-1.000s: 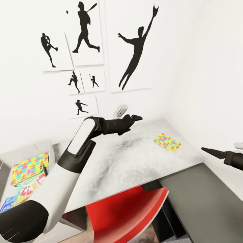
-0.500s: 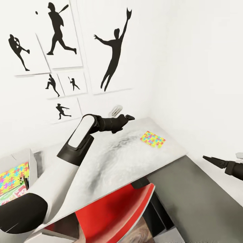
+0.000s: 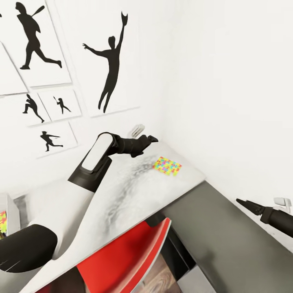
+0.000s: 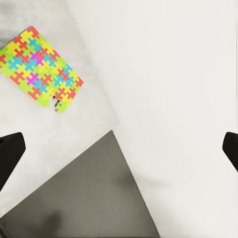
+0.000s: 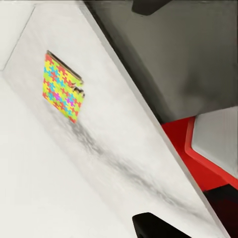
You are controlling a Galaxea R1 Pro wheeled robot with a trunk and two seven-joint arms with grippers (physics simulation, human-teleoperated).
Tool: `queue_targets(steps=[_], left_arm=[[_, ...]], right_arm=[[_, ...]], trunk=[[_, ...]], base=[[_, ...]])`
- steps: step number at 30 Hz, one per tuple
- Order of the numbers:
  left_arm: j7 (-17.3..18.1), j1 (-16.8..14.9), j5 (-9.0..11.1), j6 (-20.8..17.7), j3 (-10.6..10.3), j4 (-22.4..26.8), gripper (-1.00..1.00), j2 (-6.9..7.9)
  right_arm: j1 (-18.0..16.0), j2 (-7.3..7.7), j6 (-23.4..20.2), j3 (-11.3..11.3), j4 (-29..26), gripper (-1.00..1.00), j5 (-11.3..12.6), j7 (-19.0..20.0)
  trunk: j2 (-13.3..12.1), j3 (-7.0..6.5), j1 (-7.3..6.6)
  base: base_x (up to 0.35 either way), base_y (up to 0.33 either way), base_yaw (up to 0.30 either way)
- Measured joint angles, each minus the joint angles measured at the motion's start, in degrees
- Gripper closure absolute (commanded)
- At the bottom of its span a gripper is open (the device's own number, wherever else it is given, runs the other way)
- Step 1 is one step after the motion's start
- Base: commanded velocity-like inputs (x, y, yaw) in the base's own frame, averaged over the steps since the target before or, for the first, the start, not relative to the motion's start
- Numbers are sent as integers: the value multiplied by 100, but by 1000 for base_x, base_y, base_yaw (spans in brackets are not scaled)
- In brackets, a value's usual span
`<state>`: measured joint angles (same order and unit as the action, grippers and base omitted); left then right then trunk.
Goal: Put all the toys in the child's room - the three board games (two on the bed and one on the table), the two jigsaw puzzles on the table, and the tennis ball on the table - inside the toy box on the table in the child's room.
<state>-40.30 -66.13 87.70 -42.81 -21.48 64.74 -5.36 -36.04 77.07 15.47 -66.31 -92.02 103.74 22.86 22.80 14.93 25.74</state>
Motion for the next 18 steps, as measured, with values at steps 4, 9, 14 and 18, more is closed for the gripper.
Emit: queue_targets(steps=[4,9,14,18], left_arm=[[-27,-149,-16,-3,11,-256,-100,99],[-20,-331,-50,-1,19,-536,-100,265],[101,-594,-109,2,25,-950,-100,475],[243,-796,-161,15,20,-1313,-100,571]], right_arm=[[144,-166,86,-1,26,-100,-5,-9],[202,-296,130,0,39,-100,-5,-14],[249,-563,152,-1,58,-100,-15,-113],[265,-835,160,-1,80,-100,-19,-357]], trunk=[[0,-11,0],[0,-25,0],[-1,-39,0],[-1,-50,0]], base=[[0,0,-277],[0,0,-277],[0,0,-277],[0,0,-277]])
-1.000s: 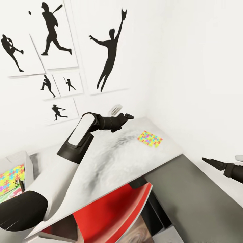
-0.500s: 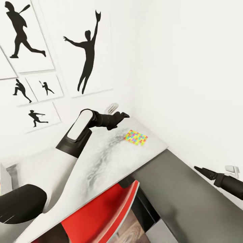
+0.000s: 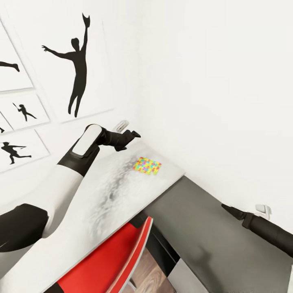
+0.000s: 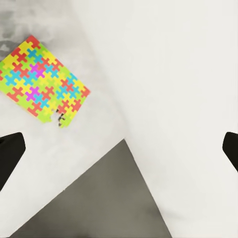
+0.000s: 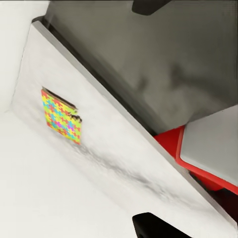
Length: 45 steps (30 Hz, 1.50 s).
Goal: Put all the toys in the child's room - the three board games (two on the bed and one on the table), the two jigsaw puzzles on the table, and the tennis ball on the table - inside the toy box on the table in the child's room.
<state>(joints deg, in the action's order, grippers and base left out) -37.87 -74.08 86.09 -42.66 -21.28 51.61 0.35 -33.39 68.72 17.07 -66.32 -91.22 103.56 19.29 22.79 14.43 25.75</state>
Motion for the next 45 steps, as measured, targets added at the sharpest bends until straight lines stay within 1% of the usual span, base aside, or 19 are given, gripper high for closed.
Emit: queue_targets(steps=[1,2,3,4,6,7,9,10,11,12,13,14,16,19,22,23,32,42,45], left_arm=[[2,-2,3,1,0,-4,-100,1],[34,-55,-60,6,-2,-113,-100,17],[35,-56,-59,7,-2,-116,-100,17],[61,-102,-156,12,-5,-215,-100,31],[93,-171,-455,26,0,-400,-100,50],[94,-172,-456,28,1,-403,-100,50],[123,-214,-831,43,29,-563,-100,75],[123,-214,-832,45,30,-566,-100,75],[137,-228,-1005,50,60,-651,-100,90],[138,-228,-1005,52,62,-653,-100,90],[151,-239,-1153,53,110,-744,-100,115],[151,-240,-1152,56,111,-746,-100,115],[178,-248,-1366,57,263,-920,-100,197],[199,-249,-1431,63,363,-995,-100,248],[272,-247,-1591,63,673,-1142,-100,379],[322,-245,-1707,55,900,-1240,-100,470],[388,-222,-1768,58,1090,-1350,-100,647],[622,-149,-1791,75,1143,-1620,-100,726],[727,-126,-1800,77,1149,-1714,-100,823]], right_arm=[[-5,-3,0,1,0,-100,1,-3],[3,-103,3,0,9,-100,-1,-106],[-1,-107,3,1,9,-100,1,-109],[5,-207,6,-2,19,-100,-1,-215],[12,-405,9,-2,46,-100,0,-436],[9,-409,9,-1,47,-100,1,-439],[25,-574,8,-1,67,-100,2,-620],[23,-577,7,0,67,-100,3,-623],[30,-649,4,-1,74,-100,3,-689],[28,-652,4,0,75,-100,4,-692],[33,-720,0,1,82,-100,2,-746],[32,-722,0,1,82,-100,2,-748],[38,-836,-12,3,101,-100,-3,-827],[39,-878,-17,5,110,-100,-10,-855],[43,-943,-41,6,132,-100,-29,-896],[47,-959,-52,7,143,-100,-47,-901],[54,-981,-50,10,137,-100,-63,-907],[55,-1033,-74,22,52,-100,-55,-938],[54,-1049,-103,34,35,-100,-54,-960]], trunk=[[0,-3,0],[0,-6,0],[0,-8,0],[0,-11,0],[0,-17,0],[0,-20,0],[0,-25,0],[0,-27,0],[0,-29,0],[0,-31,0],[0,-32,0],[0,-34,0],[-1,-36,0],[0,-39,0],[0,-40,0],[0,-40,0],[0,-41,0],[0,-53,0],[0,-60,0]], base=[[0,0,-277],[0,0,-277],[0,0,-277],[0,0,-277],[0,0,-277],[0,0,-259],[0,0,-226],[0,0,-180],[0,0,-180],[0,0,-144],[0,0,-144],[0,0,-116],[0,0,-92],[0,0,-69],[0,0,-35],[0,0,-19],[0,0,-9],[0,0,-11],[0,0,-117]])
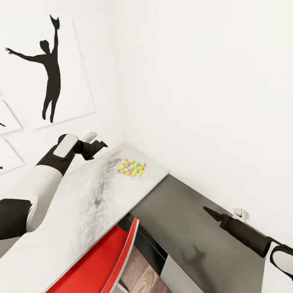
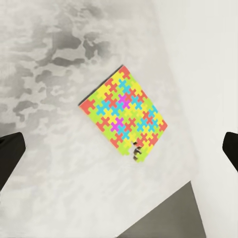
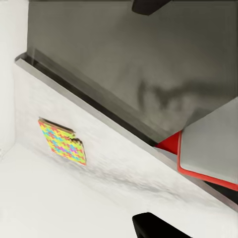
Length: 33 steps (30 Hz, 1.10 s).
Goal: Put all the toys in the child's room - the three board games (two on the bed and one on the table), the two jigsaw puzzles on the table, and the tennis ball on the table - inside the toy box on the table in the child's room.
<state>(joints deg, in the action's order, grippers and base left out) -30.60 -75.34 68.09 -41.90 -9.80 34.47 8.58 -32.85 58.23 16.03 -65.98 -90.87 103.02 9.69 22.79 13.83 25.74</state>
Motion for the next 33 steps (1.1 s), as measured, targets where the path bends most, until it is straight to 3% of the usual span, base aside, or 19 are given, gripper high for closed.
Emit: queue_targets(steps=[5,12,13,18,33], left_arm=[[67,21,-1,2,8,-59,-100,128],[95,33,-1,4,12,-83,-100,196],[106,38,-9,2,18,-93,-100,270],[117,47,2,3,31,-98,-100,368],[121,58,32,5,41,-100,-100,431]], right_arm=[[-4,-1,-25,25,-10,-100,6,-14],[-6,6,-100,43,-10,-100,12,-17],[-7,19,-173,46,-18,-100,10,-2],[-7,26,-222,54,-25,-100,10,4],[-7,58,-243,61,-27,-100,45,5]], trunk=[[0,-14,0],[0,-32,0],[0,-34,0],[0,-40,0],[0,-43,0]], base=[[0,0,-188],[0,0,-248],[0,0,-271],[0,0,-277],[0,0,-282]])
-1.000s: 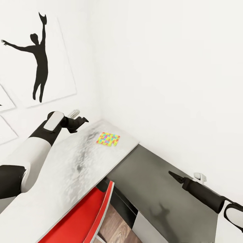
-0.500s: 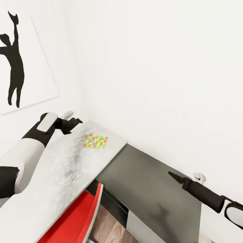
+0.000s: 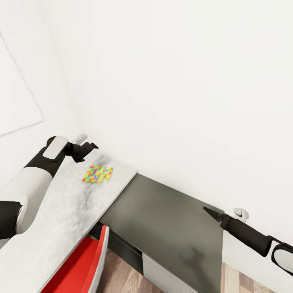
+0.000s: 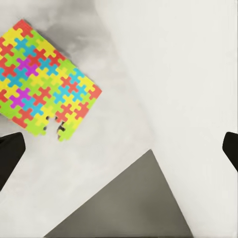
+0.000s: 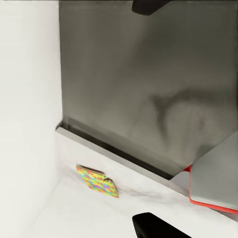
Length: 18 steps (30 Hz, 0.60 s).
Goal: Put all the toys in the child's room - the three board games (two on the bed and one on the table), the two jigsaw puzzles on the table, and the tennis ball on the table - inside the toy box on the table in the child's room.
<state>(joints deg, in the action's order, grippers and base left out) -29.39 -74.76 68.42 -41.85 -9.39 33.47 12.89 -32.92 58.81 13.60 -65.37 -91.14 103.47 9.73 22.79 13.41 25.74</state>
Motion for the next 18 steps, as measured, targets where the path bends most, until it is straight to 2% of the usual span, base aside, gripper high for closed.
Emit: queue_targets(steps=[5,10,18], left_arm=[[-3,-1,-3,1,4,0,-100,17],[-2,2,6,5,8,0,-100,119],[1,28,28,6,14,0,-100,235]], right_arm=[[0,-1,-3,0,0,-100,3,0],[0,-8,-2,-2,0,-100,-7,2],[0,-3,1,-16,1,-100,-20,17]], trunk=[[0,0,0],[0,0,0],[0,0,0]], base=[[0,0,-283],[0,0,-263],[0,0,-156]])
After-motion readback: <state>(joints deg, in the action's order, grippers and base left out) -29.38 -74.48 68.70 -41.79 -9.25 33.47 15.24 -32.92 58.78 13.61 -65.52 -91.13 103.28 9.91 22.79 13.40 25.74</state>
